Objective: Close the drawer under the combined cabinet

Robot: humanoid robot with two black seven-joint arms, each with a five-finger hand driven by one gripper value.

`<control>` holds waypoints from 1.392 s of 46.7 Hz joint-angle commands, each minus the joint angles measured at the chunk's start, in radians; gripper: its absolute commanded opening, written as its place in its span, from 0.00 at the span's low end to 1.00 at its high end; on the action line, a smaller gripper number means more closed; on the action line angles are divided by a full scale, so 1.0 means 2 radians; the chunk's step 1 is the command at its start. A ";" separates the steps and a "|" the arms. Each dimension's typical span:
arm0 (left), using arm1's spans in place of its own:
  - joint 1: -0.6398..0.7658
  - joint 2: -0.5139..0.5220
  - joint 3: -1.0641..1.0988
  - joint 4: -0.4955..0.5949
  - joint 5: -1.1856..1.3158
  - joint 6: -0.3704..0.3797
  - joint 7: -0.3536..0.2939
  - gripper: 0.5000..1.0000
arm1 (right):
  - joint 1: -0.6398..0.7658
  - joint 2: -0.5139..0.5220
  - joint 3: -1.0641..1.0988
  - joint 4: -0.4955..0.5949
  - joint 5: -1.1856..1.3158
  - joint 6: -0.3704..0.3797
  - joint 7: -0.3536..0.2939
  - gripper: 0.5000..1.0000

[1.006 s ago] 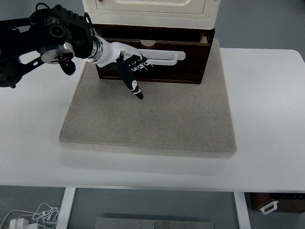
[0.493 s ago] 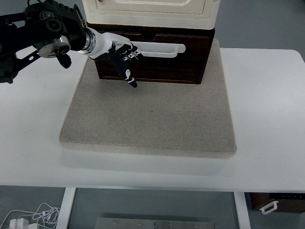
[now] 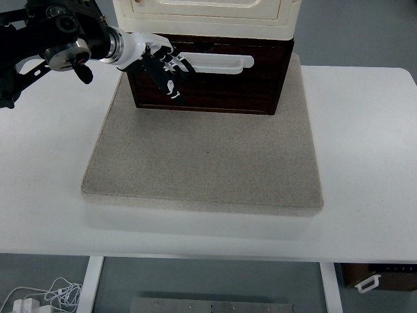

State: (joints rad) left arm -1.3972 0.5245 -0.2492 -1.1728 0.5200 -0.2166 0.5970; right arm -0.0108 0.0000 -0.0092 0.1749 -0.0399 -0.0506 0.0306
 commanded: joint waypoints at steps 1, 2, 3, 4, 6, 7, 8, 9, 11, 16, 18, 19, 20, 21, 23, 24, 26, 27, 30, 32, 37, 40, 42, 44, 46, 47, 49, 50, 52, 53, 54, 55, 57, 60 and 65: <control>0.004 -0.001 -0.017 -0.005 -0.002 -0.008 -0.002 0.98 | 0.000 0.000 0.000 0.000 0.000 0.000 0.000 0.90; 0.005 -0.001 -0.020 -0.006 -0.002 -0.010 -0.002 0.98 | 0.000 0.000 0.000 0.000 0.000 0.000 0.000 0.90; 0.005 -0.001 -0.023 -0.007 -0.002 -0.014 -0.002 0.98 | 0.000 0.000 0.000 0.000 0.000 0.000 0.000 0.90; 0.005 -0.001 -0.023 -0.010 -0.002 -0.019 -0.002 0.99 | 0.000 0.000 0.000 0.000 0.000 0.000 0.000 0.90; 0.005 -0.001 -0.026 -0.016 -0.003 -0.031 -0.003 0.99 | 0.000 0.000 0.000 0.000 0.000 0.000 0.000 0.90; 0.005 -0.001 -0.028 -0.018 -0.003 -0.037 -0.003 0.99 | 0.000 0.000 0.000 0.000 0.000 0.000 0.000 0.90; 0.005 -0.001 -0.032 -0.020 -0.005 -0.043 -0.003 0.99 | 0.000 0.000 0.000 0.000 0.000 0.000 0.000 0.90; 0.005 -0.001 -0.036 -0.023 -0.006 -0.049 -0.003 0.99 | 0.000 0.000 0.000 0.000 0.000 0.000 0.000 0.90; 0.005 -0.001 -0.043 -0.027 -0.010 -0.060 -0.003 0.99 | 0.000 0.000 0.000 0.000 0.000 0.000 0.000 0.90; 0.004 -0.002 -0.059 -0.037 -0.017 -0.086 -0.004 0.99 | 0.000 0.000 0.000 0.000 0.000 0.000 0.000 0.90; 0.005 -0.003 -0.067 -0.039 -0.021 -0.096 -0.005 0.99 | 0.000 0.000 0.000 0.000 0.000 0.000 0.000 0.90; 0.004 -0.004 -0.072 -0.040 -0.024 -0.101 -0.006 0.99 | 0.000 0.000 0.000 0.000 0.000 0.000 0.000 0.90; 0.005 -0.004 -0.076 -0.042 -0.028 -0.106 -0.009 0.99 | 0.000 0.000 0.000 0.000 0.000 0.000 0.000 0.90; 0.005 -0.004 -0.081 -0.042 -0.031 -0.109 -0.012 0.99 | 0.000 0.000 0.000 0.000 0.000 0.000 0.000 0.90; 0.005 -0.005 -0.092 -0.042 -0.038 -0.116 -0.021 0.99 | 0.000 0.000 0.000 0.000 0.000 0.000 0.000 0.90; 0.004 -0.005 -0.097 -0.042 -0.042 -0.119 -0.025 0.99 | 0.000 0.000 0.000 0.000 0.000 0.000 0.000 0.90; 0.004 -0.005 -0.111 -0.043 -0.051 -0.125 -0.035 0.99 | 0.000 0.000 0.000 0.000 0.000 0.000 0.000 0.90; 0.004 -0.005 -0.118 -0.045 -0.056 -0.128 -0.039 0.99 | 0.000 0.000 0.000 0.000 0.000 0.000 0.000 0.90; 0.004 -0.004 -0.143 -0.047 -0.073 -0.133 -0.052 0.99 | 0.000 0.000 0.000 0.000 0.000 0.000 0.000 0.90; 0.004 -0.004 -0.161 -0.049 -0.081 -0.133 -0.063 0.99 | 0.000 0.000 0.000 0.000 0.000 0.000 0.000 0.90; -0.002 -0.004 -0.207 -0.046 -0.096 -0.133 -0.112 0.99 | 0.000 0.000 0.000 0.000 0.000 0.000 0.000 0.90; -0.004 -0.004 -0.231 -0.044 -0.104 -0.128 -0.147 0.99 | 0.000 0.000 0.000 0.000 0.000 0.000 0.000 0.90; -0.004 -0.003 -0.247 -0.043 -0.105 -0.127 -0.165 0.99 | 0.000 0.000 0.000 0.000 0.000 0.000 0.000 0.90; -0.004 -0.003 -0.266 -0.043 -0.105 -0.124 -0.181 0.99 | 0.000 0.000 0.000 0.000 0.000 0.000 0.000 0.90; -0.004 -0.002 -0.286 -0.042 -0.105 -0.115 -0.195 0.99 | 0.000 0.000 0.000 0.000 0.000 0.000 0.000 0.90; -0.004 -0.002 -0.296 -0.042 -0.106 -0.109 -0.201 0.99 | 0.000 0.000 0.000 0.000 0.000 0.000 0.000 0.90; -0.004 -0.002 -0.313 -0.040 -0.107 -0.097 -0.210 0.99 | 0.000 0.000 0.000 0.000 0.000 0.000 0.000 0.90; -0.005 -0.002 -0.320 -0.037 -0.107 -0.090 -0.214 0.99 | 0.000 0.000 0.000 0.000 0.000 0.000 0.000 0.90; -0.006 -0.003 -0.334 -0.028 -0.107 -0.077 -0.224 0.99 | 0.000 0.000 0.000 0.000 0.000 0.000 0.000 0.90; -0.006 -0.003 -0.341 -0.023 -0.107 -0.071 -0.230 0.99 | 0.000 0.000 0.000 0.000 0.000 0.000 0.000 0.90; -0.008 -0.002 -0.346 -0.018 -0.107 -0.065 -0.236 0.99 | 0.000 0.000 0.000 0.000 0.000 0.000 0.000 0.90; -0.010 -0.002 -0.353 -0.013 -0.108 -0.059 -0.242 0.99 | 0.000 0.000 0.000 0.000 0.000 0.000 0.000 0.90; -0.012 -0.001 -0.367 -0.002 -0.108 -0.046 -0.251 0.99 | 0.000 0.000 0.000 0.000 0.000 0.000 0.000 0.90; -0.012 -0.004 -0.395 0.016 -0.108 -0.024 -0.258 0.99 | 0.000 0.000 0.000 0.000 0.000 0.000 0.000 0.90; -0.012 -0.004 -0.436 0.048 -0.107 0.015 -0.263 0.99 | 0.000 0.000 0.000 0.000 0.000 0.000 0.000 0.90</control>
State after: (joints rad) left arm -1.4209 0.5172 -1.0744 -1.1154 0.3038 -0.2372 0.0789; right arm -0.0105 0.0000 -0.0092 0.1749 -0.0399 -0.0506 0.0308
